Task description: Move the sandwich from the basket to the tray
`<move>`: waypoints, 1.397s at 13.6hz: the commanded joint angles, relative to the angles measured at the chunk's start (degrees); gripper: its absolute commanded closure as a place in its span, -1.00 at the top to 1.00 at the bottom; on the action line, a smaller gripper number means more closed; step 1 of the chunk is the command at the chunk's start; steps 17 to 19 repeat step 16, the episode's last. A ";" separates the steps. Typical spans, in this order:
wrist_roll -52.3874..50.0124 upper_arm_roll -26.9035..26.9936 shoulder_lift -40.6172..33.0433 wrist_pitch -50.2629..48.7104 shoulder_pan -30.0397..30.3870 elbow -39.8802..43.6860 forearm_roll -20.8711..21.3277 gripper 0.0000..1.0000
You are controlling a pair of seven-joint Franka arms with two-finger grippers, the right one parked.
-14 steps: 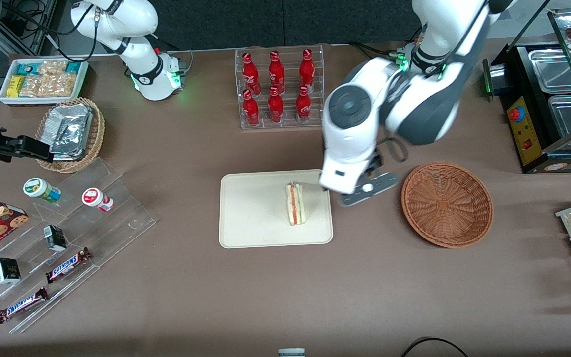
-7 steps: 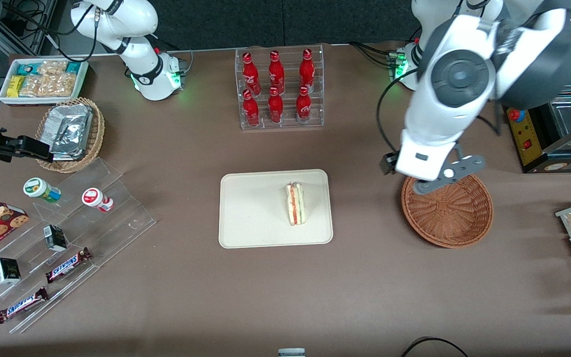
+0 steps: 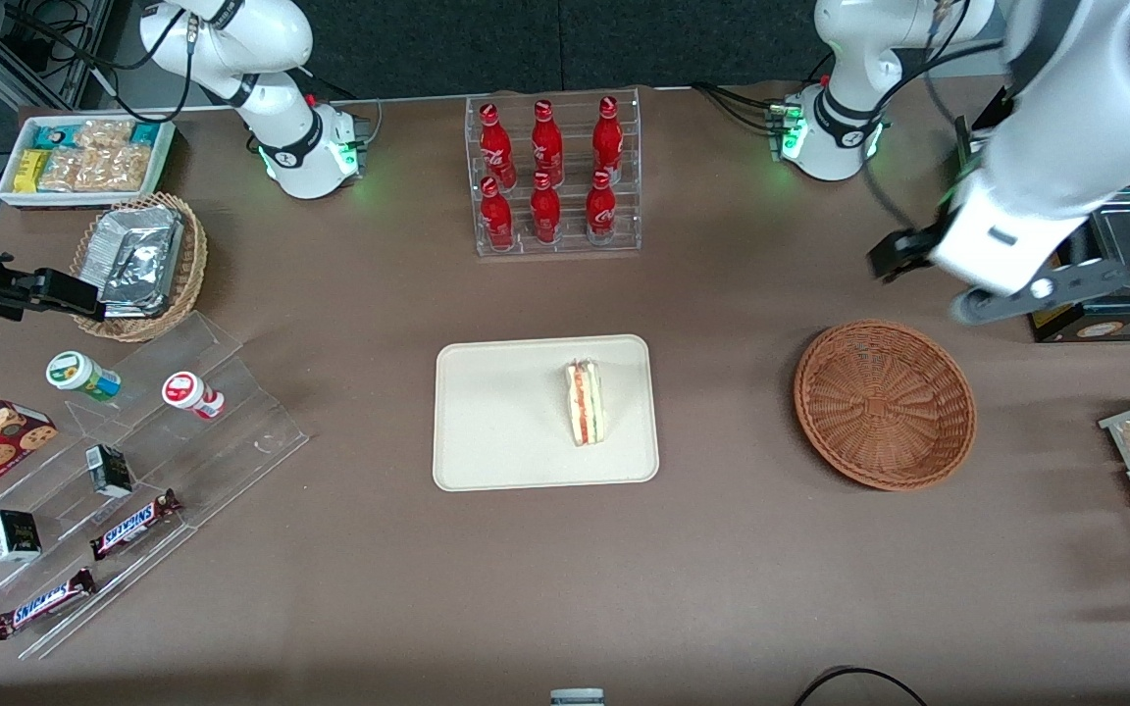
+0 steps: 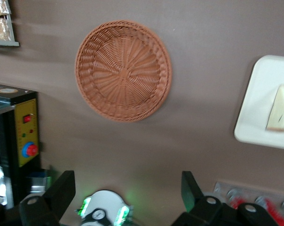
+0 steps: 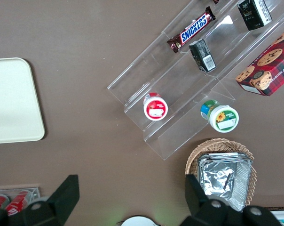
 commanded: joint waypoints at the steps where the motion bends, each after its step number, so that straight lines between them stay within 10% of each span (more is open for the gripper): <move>1: 9.94 5.47 -4.70 -1.14 0.51 -3.91 -4.16 0.99; 7: 19.46 15.24 -15.78 0.00 0.33 -13.58 -6.02 0.99; 19: 20.35 15.51 -12.99 1.58 0.07 -11.66 -6.20 0.99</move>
